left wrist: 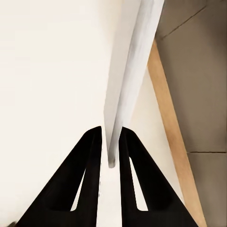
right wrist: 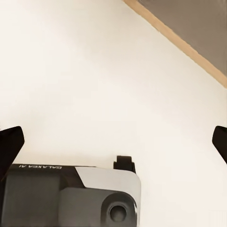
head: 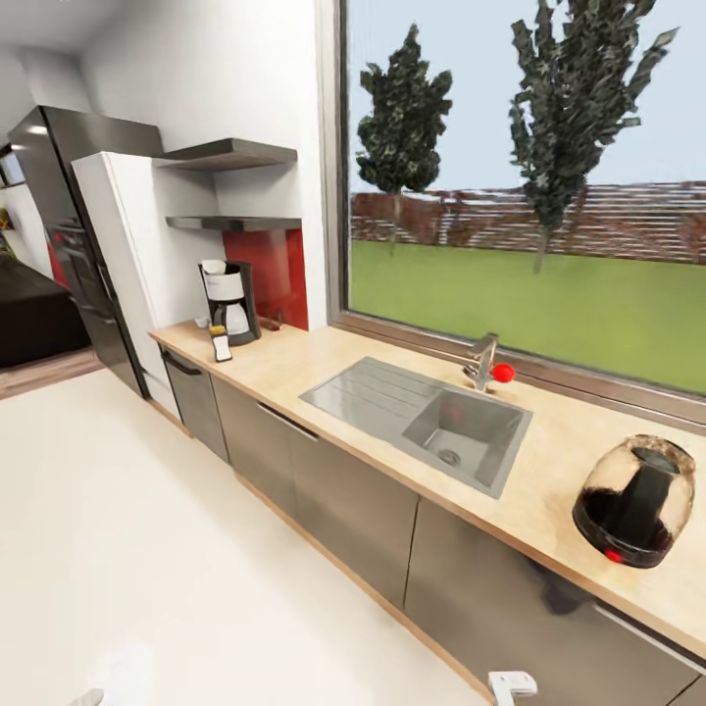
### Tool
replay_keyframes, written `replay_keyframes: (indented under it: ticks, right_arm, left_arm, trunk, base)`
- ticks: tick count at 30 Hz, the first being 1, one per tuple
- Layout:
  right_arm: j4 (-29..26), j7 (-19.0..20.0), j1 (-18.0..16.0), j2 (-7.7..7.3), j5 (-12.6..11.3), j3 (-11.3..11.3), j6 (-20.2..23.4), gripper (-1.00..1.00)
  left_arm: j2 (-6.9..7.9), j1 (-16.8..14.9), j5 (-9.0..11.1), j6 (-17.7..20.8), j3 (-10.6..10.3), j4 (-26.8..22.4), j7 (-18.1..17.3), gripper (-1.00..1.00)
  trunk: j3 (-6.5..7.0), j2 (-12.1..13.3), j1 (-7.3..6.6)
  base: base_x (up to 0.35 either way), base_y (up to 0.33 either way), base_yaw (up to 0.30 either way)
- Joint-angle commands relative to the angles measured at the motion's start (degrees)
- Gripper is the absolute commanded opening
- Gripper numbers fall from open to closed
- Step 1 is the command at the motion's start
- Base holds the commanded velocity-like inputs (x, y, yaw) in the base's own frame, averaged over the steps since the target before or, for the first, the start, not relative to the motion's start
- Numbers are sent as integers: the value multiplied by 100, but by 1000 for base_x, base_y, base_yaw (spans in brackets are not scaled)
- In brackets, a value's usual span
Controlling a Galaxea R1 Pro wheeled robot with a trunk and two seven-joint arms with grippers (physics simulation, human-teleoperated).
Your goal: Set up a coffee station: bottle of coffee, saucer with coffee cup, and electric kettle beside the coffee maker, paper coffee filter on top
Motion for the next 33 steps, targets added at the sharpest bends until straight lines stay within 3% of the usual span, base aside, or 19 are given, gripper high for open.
replay_keyframes:
  ticks: [1,8,18,33]
  right_arm:
    - [-15,15,-1,-2,-58,49,33,100]
    - [-7,15,211,-32,-48,41,70,100]
    - [-7,52,1134,-60,-39,48,61,100]
    - [-7,884,1321,-66,32,48,41,100]
  left_arm:
    - [-1,-8,21,25,26,5,-13,-100]
    - [7,-8,36,34,30,5,-12,-100]
    - [12,-9,46,34,35,5,-8,-100]
    - [16,-1,55,34,39,5,-3,-100]
  trunk:
    - [-18,-12,3]
    - [-53,-12,3]
    - [-102,-12,3]
    - [-185,-12,3]
  base:
    - [219,16,259]
    - [302,86,259]
    - [318,104,254]
    - [314,120,234]
